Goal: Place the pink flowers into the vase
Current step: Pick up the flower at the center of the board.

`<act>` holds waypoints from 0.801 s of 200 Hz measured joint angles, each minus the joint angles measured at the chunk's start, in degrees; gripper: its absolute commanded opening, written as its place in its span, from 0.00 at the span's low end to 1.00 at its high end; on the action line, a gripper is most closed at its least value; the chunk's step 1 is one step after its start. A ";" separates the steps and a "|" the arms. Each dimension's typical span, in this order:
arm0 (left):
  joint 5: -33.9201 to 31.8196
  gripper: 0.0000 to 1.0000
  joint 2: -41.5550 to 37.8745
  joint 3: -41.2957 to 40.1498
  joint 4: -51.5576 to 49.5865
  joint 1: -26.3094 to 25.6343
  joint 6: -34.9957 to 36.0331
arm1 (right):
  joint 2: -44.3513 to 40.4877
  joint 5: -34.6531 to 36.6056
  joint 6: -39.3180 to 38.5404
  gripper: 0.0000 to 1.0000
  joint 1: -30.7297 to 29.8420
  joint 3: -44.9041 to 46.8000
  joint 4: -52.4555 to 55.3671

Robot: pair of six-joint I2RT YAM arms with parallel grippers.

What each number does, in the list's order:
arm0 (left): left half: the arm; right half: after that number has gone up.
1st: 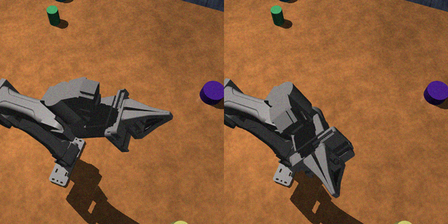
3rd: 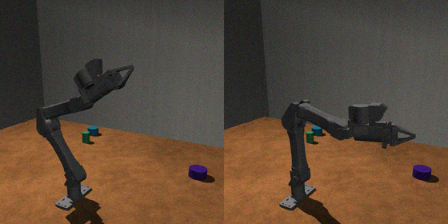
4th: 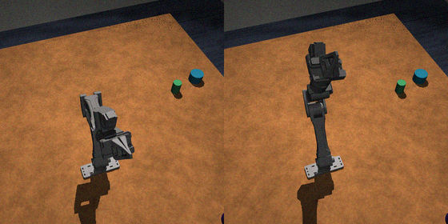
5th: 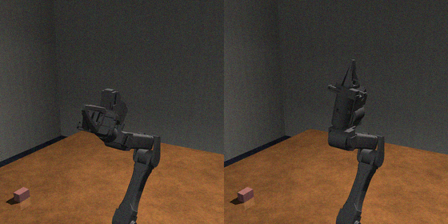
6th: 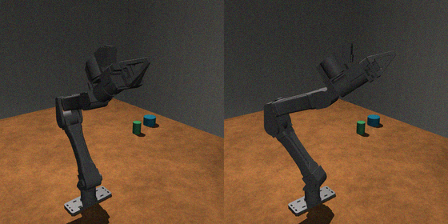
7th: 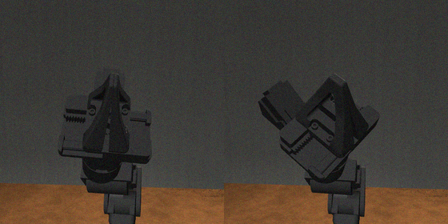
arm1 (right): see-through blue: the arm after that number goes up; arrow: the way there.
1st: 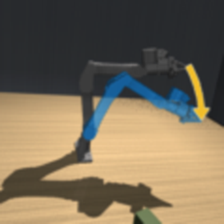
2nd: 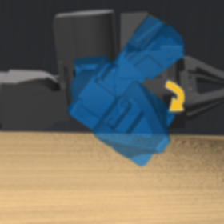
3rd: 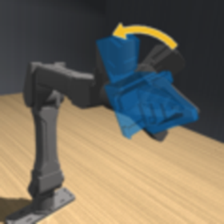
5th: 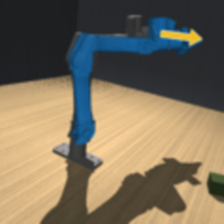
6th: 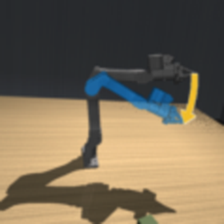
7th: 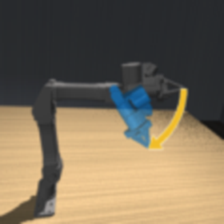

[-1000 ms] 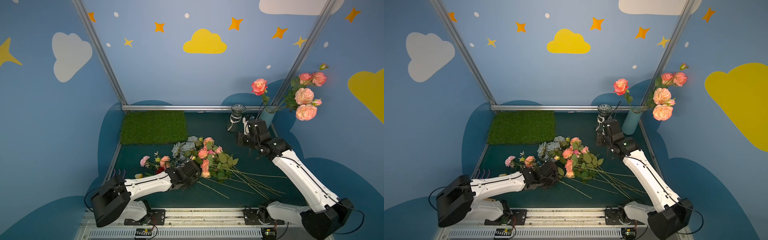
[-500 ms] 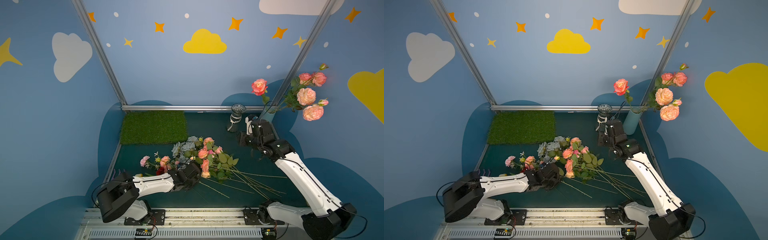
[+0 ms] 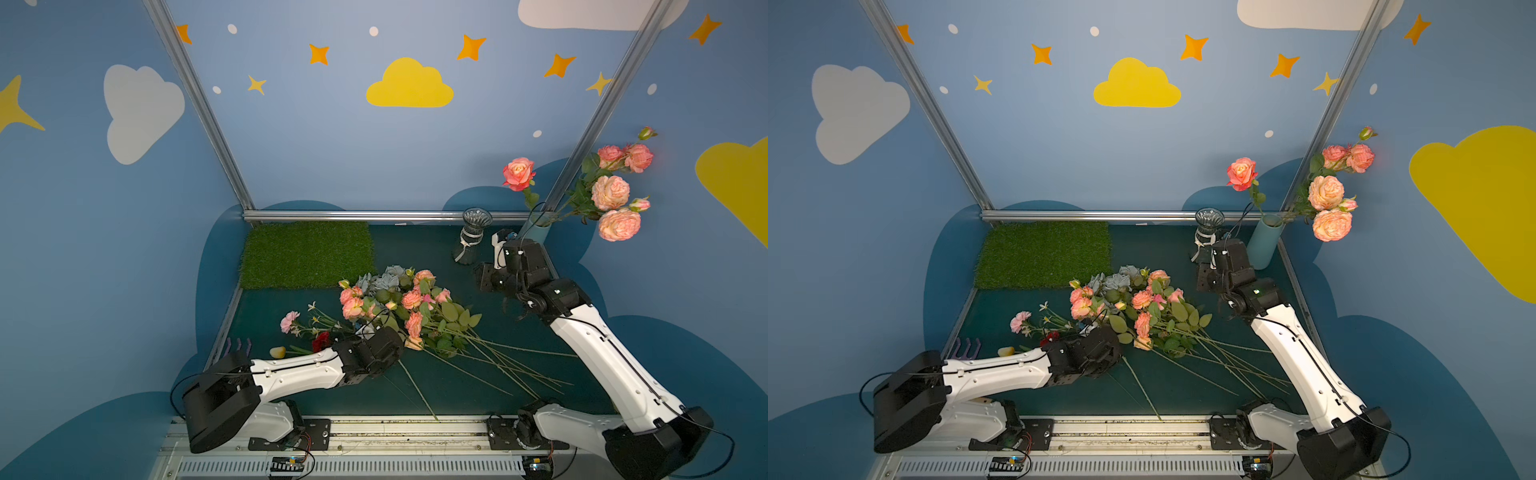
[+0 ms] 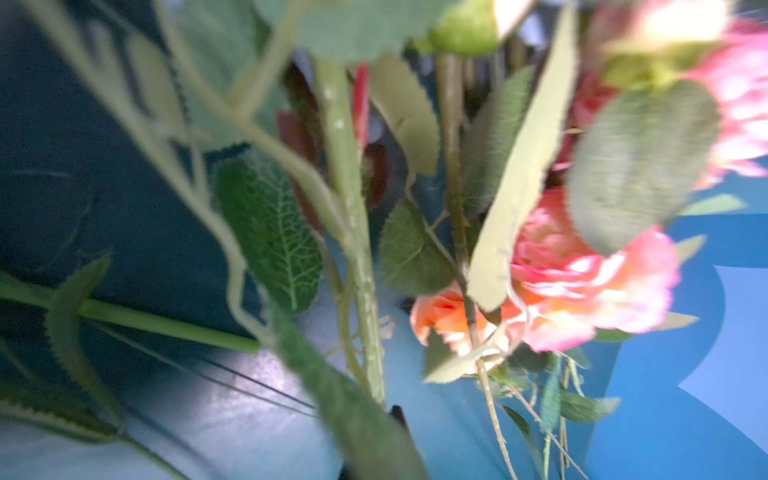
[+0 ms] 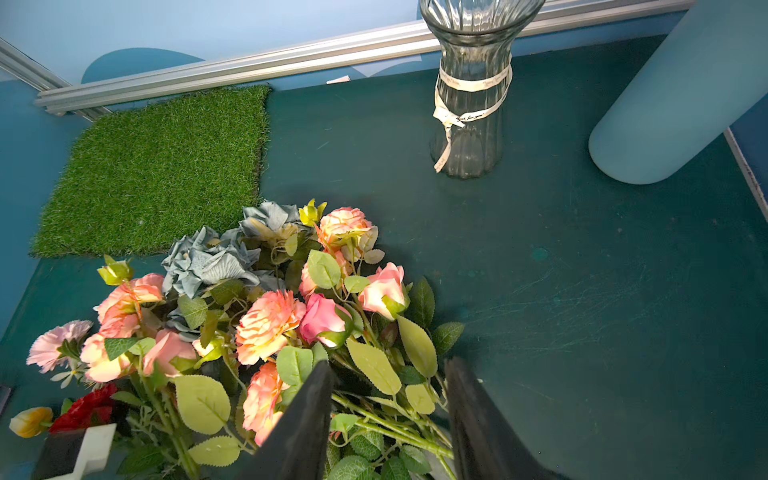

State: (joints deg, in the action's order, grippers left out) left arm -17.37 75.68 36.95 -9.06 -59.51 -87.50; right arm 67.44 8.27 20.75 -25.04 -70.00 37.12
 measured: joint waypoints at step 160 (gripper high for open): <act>-29.03 0.02 -16.37 9.64 -9.51 -0.72 16.39 | 1.44 -5.25 -0.57 0.46 0.15 -0.11 -0.39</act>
State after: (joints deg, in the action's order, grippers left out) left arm -46.39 59.31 46.59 -18.57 -60.23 -71.11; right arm 68.88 3.03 20.18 -24.88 -70.11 36.73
